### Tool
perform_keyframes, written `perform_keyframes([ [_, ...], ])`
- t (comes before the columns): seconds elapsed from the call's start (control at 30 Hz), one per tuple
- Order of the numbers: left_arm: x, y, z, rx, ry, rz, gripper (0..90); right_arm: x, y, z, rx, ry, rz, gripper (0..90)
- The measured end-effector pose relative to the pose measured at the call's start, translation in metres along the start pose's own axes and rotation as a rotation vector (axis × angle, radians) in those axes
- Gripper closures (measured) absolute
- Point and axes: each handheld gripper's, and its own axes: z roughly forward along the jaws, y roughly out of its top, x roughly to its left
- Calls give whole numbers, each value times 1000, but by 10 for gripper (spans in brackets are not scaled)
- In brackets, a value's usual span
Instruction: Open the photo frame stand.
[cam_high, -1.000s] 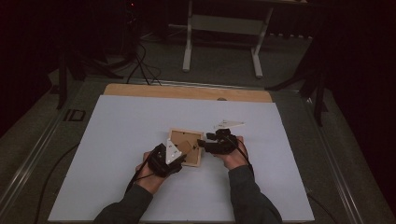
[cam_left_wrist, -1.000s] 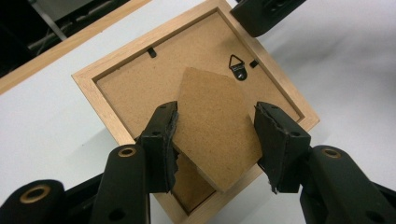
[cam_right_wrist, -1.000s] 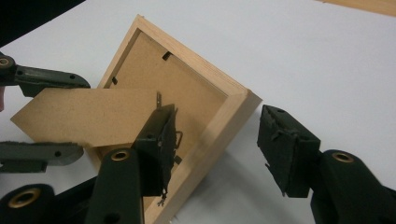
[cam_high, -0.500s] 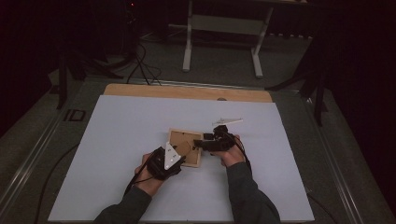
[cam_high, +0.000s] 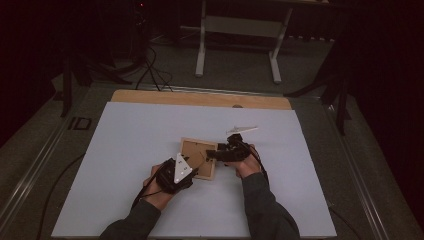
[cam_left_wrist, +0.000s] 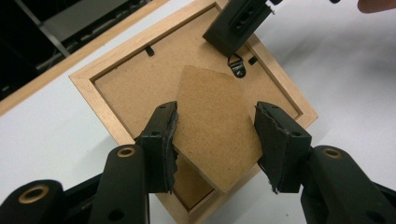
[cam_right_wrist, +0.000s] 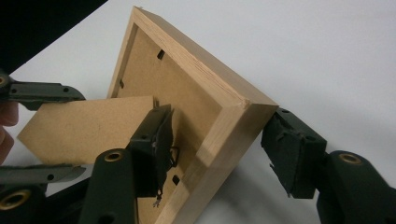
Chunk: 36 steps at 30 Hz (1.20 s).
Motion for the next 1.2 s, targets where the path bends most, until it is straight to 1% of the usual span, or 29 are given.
perform_keyframes([
  [0.13, 1, 0, 0, 0, -7, -3, 509, 1, 0, 0, 1, -5, -6, 444],
  [0.17, 3, 0, 0, 12, -25, -15, 508, 1, 0, -1, -1, -8, -4, 452],
  [0.2, 3, 0, 0, 12, -25, -15, 508, 1, 0, -1, -1, -8, -6, 452],
  [0.23, 7, 0, 1, 23, -53, -43, 507, 1, 0, -1, -2, -9, -8, 452],
  [0.27, 7, 0, 1, 23, -53, -43, 508, 1, 0, -1, -2, -9, -8, 452],
  [0.3, 12, 0, 2, 44, -93, -89, 509, 2, 0, -1, -1, -12, -14, 452],
  [0.33, 12, 0, 2, 44, -93, -89, 508, 2, 0, -1, -1, -12, -14, 452],
  [0.37, 16, -1, 4, 71, -125, -131, 507, 3, 0, -2, -1, -15, -23, 453],
  [0.4, 16, -1, 4, 71, -125, -131, 507, 3, 0, -2, -1, -15, -23, 453],
  [0.43, 21, -1, 6, 100, -158, -168, 512, 4, 0, -2, -5, -18, -34, 457],
  [0.47, 21, -1, 6, 100, -158, -168, 516, 4, 0, -2, -5, -18, -34, 457],
  [0.5, 23, -1, 6, 107, -177, -188, 516, 5, 1, -3, -5, -18, -37, 458],
  [0.53, 24, -1, 7, 114, -186, -200, 515, 5, 1, -3, -6, -19, -40, 459],
  [0.57, 26, 0, 7, 124, -210, -230, 514, 6, 0, -4, -5, -22, -47, 460],
  [0.6, 26, 0, 7, 124, -210, -230, 515, 6, 1, -4, -5, -22, -49, 461],
  [0.63, 30, 0, 8, 136, -245, -267, 517, 7, 1, -4, -5, -23, -51, 461],
  [0.67, 30, 0, 8, 136, -245, -267, 523, 7, 1, -4, -5, -23, -51, 461],
  [0.7, 34, 0, 8, 144, -271, -289, 530, 7, 1, -4, -5, -27, -58, 461],
  [0.73, 34, 0, 8, 144, -271, -289, 537, 7, 1, -4, -5, -27, -58, 461],
  [0.77, 37, 0, 10, 158, -301, -310, 539, 8, 1, -5, -6, -28, -62, 461],
  [0.8, 37, 0, 10, 158, -301, -310, 541, 9, 1, -5, -7, -30, -66, 461],
  [0.83, 38, 0, 11, 167, -319, -320, 544, 9, 1, -5, -7, -32, -70, 462],
  [0.93, 39, 0, 11, 168, -319, -320, 559, 9, 1, -5, -8, -33, -72, 462],
  [0.97, 40, 0, 11, 173, -329, -330, 559, 10, 1, -5, -8, -34, -73, 463],
  [1.03, 41, 0, 11, 173, -336, -338, 597, 11, 1, -6, -9, -36, -82, 465],
  [1.1, 42, 0, 10, 176, -343, -332, 608, 12, 1, -6, -13, -36, -87, 471],
  [1.2, 40, 0, 11, 187, -326, -305, 610, 13, 1, -7, -17, -36, -93, 480],
])
